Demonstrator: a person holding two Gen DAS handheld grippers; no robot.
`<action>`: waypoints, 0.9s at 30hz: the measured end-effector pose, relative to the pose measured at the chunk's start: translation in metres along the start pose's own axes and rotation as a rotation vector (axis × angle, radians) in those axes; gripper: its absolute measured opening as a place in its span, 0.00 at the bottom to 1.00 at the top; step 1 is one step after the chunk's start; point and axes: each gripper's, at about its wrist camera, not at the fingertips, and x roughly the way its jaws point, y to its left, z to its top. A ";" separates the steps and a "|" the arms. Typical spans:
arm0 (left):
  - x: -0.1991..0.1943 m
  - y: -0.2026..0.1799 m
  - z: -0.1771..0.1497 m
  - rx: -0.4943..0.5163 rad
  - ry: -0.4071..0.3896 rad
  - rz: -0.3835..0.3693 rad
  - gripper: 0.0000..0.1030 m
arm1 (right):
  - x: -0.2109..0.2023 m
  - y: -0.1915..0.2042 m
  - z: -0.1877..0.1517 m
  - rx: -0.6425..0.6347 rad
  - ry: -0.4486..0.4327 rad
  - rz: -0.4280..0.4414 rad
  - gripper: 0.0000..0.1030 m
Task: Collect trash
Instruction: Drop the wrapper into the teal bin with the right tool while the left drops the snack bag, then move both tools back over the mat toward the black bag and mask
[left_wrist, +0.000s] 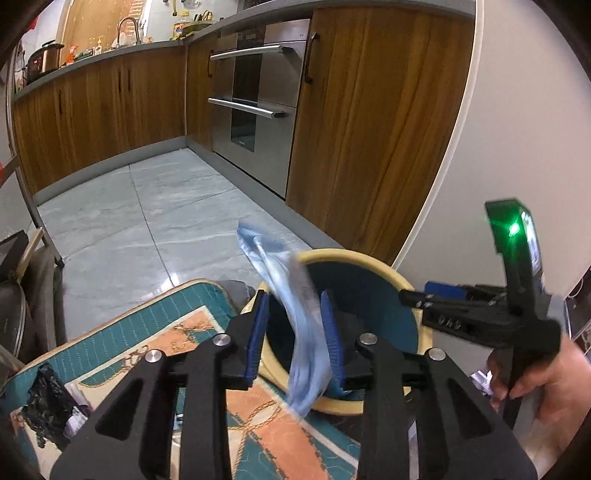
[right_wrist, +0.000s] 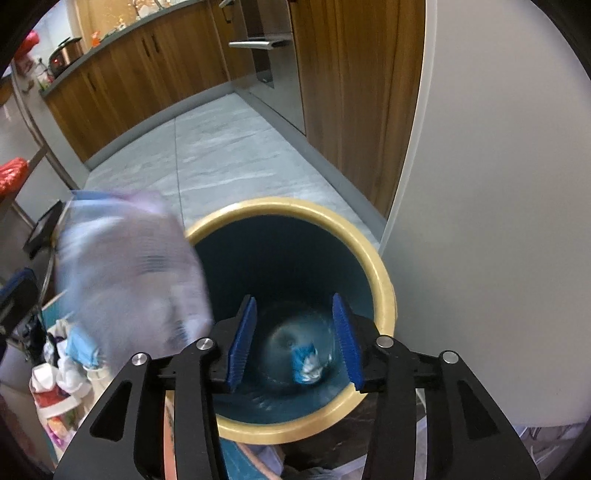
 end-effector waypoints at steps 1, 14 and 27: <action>-0.002 0.001 -0.001 0.008 -0.001 0.006 0.29 | -0.001 -0.004 -0.001 0.004 -0.005 -0.002 0.51; -0.089 0.034 -0.018 -0.002 -0.114 0.154 0.89 | -0.071 0.014 -0.001 0.040 -0.217 0.001 0.92; -0.177 0.075 -0.064 -0.018 -0.158 0.328 0.94 | -0.122 0.036 -0.021 0.133 -0.375 0.119 0.95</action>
